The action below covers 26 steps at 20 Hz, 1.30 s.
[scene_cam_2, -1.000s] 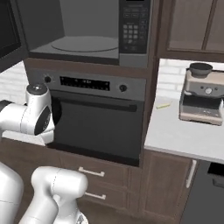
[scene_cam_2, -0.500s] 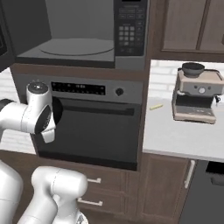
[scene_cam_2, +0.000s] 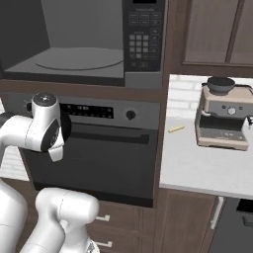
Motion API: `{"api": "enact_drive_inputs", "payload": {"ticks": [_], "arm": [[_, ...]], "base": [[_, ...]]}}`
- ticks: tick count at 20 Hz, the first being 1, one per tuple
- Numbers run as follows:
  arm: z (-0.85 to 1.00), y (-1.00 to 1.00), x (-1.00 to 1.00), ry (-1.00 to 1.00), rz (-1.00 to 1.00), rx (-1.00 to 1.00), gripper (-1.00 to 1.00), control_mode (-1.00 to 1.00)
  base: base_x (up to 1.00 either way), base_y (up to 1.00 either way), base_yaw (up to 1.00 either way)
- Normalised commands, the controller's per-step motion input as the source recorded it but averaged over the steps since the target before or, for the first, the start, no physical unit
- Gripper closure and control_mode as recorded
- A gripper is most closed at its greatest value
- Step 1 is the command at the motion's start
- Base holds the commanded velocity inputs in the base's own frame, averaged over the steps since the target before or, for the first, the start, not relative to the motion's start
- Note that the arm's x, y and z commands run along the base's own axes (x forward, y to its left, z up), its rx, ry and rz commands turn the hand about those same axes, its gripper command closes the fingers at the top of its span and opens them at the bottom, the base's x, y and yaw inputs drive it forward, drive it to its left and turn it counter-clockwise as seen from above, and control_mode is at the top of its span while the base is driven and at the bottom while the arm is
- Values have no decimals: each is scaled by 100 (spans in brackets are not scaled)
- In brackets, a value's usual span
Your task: Pick the eggplant from the sink and place it in the bowl. Then pick the bowl and place it in the microwave. Then close the microwave door and press the start button.
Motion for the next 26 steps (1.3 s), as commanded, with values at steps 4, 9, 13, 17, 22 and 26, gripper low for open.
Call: {"api": "enact_drive_inputs", "payload": {"ticks": [4, 9, 13, 17, 22, 26], "arm": [[0, 0, 0, 0, 0, 0, 100, 100], [0, 0, 0, 0, 0, 0, 100, 100], [0, 0, 0, 0, 0, 0, 100, 100], [0, 0, 0, 0, 0, 0, 100, 100], [15, -9, -34, -3, 0, 7, 100, -100], [79, -10, -65, -3, -2, 16, 100, -100]], "base": [[22, 3, 0], [17, 4, 0], [0, 0, 0], [0, 0, 0], [-13, -2, 0], [0, 0, 0]]}}
